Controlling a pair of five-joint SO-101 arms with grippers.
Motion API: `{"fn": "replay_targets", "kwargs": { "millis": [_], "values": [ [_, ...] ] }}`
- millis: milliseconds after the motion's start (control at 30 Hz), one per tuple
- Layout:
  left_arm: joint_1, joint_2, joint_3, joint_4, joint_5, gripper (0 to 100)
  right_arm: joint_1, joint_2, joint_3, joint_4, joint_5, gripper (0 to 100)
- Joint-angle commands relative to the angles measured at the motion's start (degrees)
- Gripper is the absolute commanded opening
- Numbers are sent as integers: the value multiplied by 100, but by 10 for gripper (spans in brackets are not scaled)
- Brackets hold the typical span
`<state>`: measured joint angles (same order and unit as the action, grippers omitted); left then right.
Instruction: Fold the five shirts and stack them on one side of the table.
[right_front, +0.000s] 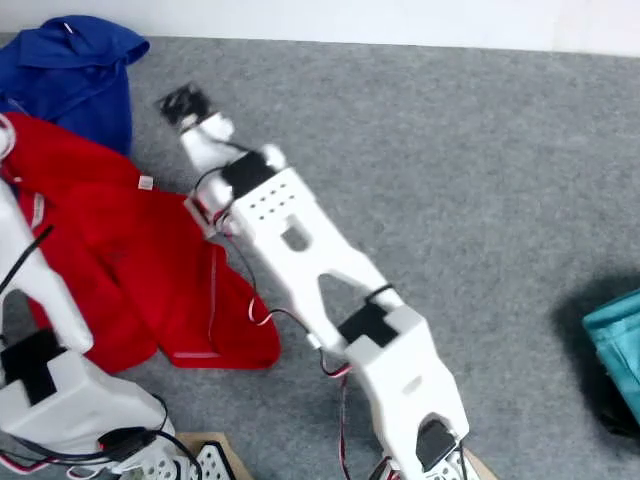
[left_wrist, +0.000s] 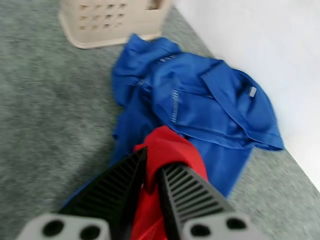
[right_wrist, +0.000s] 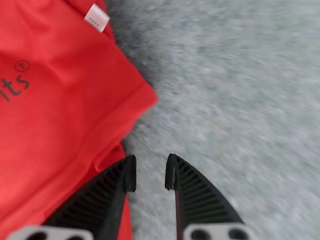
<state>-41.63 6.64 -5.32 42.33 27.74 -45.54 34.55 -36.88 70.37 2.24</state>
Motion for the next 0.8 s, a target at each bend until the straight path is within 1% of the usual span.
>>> {"fn": "replay_targets", "kwargs": {
  "millis": [0, 233, 267, 333, 433, 600, 767],
  "values": [
    [-242, -57, 145, -141, -53, 6, -145, 259, 13, -479, -26, 112],
    [-215, -57, 479, -149, -53, 6, -75, 541, -13, -1182, 9, 116],
    [-207, -57, 505, -149, -53, 6, -66, 541, -13, -1226, 114, 119],
    [-207, -48, 514, -149, -53, 6, -57, 549, 13, -1349, 404, 150],
    [-224, -48, 514, -149, -53, 6, -57, 558, 48, -1648, 519, 202],
    [-233, -48, 514, -149, -53, 6, -48, 901, -22, -1745, 536, 204],
    [-224, -40, 523, -149, -53, 6, -48, 1411, -435, -1895, 545, 202]
  ]
}}
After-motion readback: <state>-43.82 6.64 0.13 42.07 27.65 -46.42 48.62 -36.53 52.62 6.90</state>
